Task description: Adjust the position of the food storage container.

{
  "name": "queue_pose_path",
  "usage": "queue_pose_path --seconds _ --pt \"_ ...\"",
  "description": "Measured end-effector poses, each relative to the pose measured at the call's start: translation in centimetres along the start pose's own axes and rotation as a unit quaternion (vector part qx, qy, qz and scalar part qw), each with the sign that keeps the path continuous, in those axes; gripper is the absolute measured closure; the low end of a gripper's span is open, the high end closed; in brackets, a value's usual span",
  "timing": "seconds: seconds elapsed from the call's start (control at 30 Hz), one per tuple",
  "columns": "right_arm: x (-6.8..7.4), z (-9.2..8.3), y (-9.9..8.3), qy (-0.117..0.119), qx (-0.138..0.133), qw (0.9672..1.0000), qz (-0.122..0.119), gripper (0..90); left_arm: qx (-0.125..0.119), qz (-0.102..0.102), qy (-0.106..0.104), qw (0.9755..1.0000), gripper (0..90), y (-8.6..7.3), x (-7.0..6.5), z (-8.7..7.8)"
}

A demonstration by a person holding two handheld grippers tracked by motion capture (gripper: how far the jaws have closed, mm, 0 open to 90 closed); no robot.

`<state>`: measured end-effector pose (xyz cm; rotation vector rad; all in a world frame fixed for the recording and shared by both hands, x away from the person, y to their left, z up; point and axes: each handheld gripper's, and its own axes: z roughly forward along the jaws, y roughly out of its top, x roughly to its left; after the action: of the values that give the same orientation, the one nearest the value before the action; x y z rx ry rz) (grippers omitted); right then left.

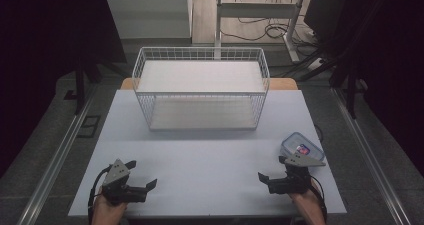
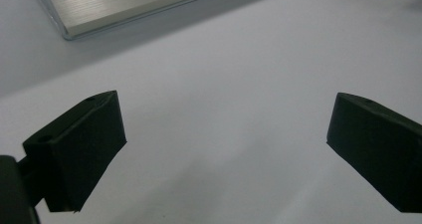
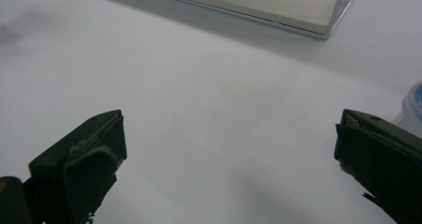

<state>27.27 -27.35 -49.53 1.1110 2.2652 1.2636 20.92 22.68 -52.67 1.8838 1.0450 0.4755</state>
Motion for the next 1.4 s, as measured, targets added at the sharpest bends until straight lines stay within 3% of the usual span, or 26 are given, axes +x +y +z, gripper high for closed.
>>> queue_pose_path --seconds 0.07,0.1,0.23,0.4,0.6,0.63,0.73,0.83,0.9,0.93,0.97,1.0,1.1,1.13,1.17,1.2,1.23,1.27,1.3,1.33,1.4 --pt "0.0 0.2 -0.1 -0.008 0.002 1.0 0.003 0.4 0.004 0.002 -0.002 1.0 1.0 0.0 -0.1 0.1" --pt "0.1 0.5 -0.1 -0.027 0.007 0.9996 -0.008 0.5 0.006 0.002 -0.002 1.0 0.9 0.0 -0.1 0.2" --pt "0.7 0.8 -0.1 -0.024 0.016 0.9994 -0.02 0.0 0.01 -0.008 -0.009 0.9999 0.9 -0.1 0.1 0.4" --pt "0.6 1.0 0.1 -0.013 0.033 0.9991 0.022 0.0 0.008 -0.009 -0.013 0.9998 0.9 -0.1 0.1 0.3" --pt "0.2 0.6 0.6 -0.011 0.041 0.9987 0.029 0.2 0.013 -0.001 -0.021 0.9997 0.9 -0.1 -0.2 0.6" --pt "0.1 0.4 0.7 -0.02 0.037 0.9987 0.029 1.8 0.014 -0.001 -0.023 0.9996 0.9 -0.1 -0.2 0.6" --pt "-0.5 -0.3 1.2 -0.042 0.028 0.9983 0.029 11.7 0.015 0.003 -0.025 0.9996 0.9 -0.1 -0.3 0.7" --pt "-1.4 -1.1 1.4 -0.052 0.027 0.998 0.024 31.0 0.014 0.002 -0.025 0.9996 1.0 -0.1 -0.3 0.7" --pt "-3.0 -1.8 1.4 -0.055 0.026 0.9973 0.042 46.5 0.012 0.001 -0.027 0.9996 1.0 -0.1 -0.3 0.7" --pt "-3.0 -1.8 1.4 -0.055 0.026 0.9973 0.042 46.5 0.012 0.001 -0.027 0.9996 1.0 -0.1 -0.3 0.7" --pt "-4.0 -2.4 1.3 -0.067 0.026 0.9964 0.044 55.2 0.012 0.0 -0.027 0.9996 1.0 -0.1 -0.3 0.7" --pt "-4.0 -2.4 1.3 -0.067 0.026 0.9964 0.044 55.2 0.012 0.0 -0.027 0.9996 1.0 -0.1 -0.3 0.7" --pt "-5.5 -3.4 1.2 -0.086 0.018 0.9951 0.045 67.8 0.013 -0.001 -0.029 0.9995 1.1 -0.1 -0.3 0.8" --pt "-5.9 -3.7 1.1 -0.096 0.015 0.9941 0.049 71.5 0.013 0.0 -0.029 0.9995 1.0 -0.1 -0.3 0.8" --pt "-6.8 -4.3 1.0 -0.122 0.011 0.9906 0.061 78.5 0.014 0.0 -0.03 0.9995 1.1 -0.1 -0.3 0.8" --pt "-6.8 -4.3 1.0 -0.122 0.011 0.9906 0.061 78.5 0.014 0.0 -0.03 0.9995 1.1 -0.1 -0.3 0.8" --pt "-7.8 -5.0 0.8 -0.138 0.002 0.9875 0.076 84.9 0.015 0.001 -0.032 0.9994 1.2 -0.1 -0.3 0.9" --pt "-7.8 -5.0 0.8 -0.138 0.002 0.9875 0.076 84.9 0.015 0.001 -0.032 0.9994 1.3 -0.1 -0.3 0.9" --pt "-8.8 -5.6 0.6 -0.159 -0.004 0.9835 0.087 89.0 0.016 0.002 -0.033 0.9993 1.3 -0.1 -0.4 0.9" --pt "-8.8 -5.6 0.6 -0.159 -0.004 0.9835 0.087 89.0 0.016 0.002 -0.033 0.9993 1.3 -0.1 -0.4 0.9" --pt "-9.7 -6.2 0.3 -0.177 -0.008 0.9792 0.099 89.4 0.018 0.003 -0.034 0.9993 1.4 -0.1 -0.4 1.0"
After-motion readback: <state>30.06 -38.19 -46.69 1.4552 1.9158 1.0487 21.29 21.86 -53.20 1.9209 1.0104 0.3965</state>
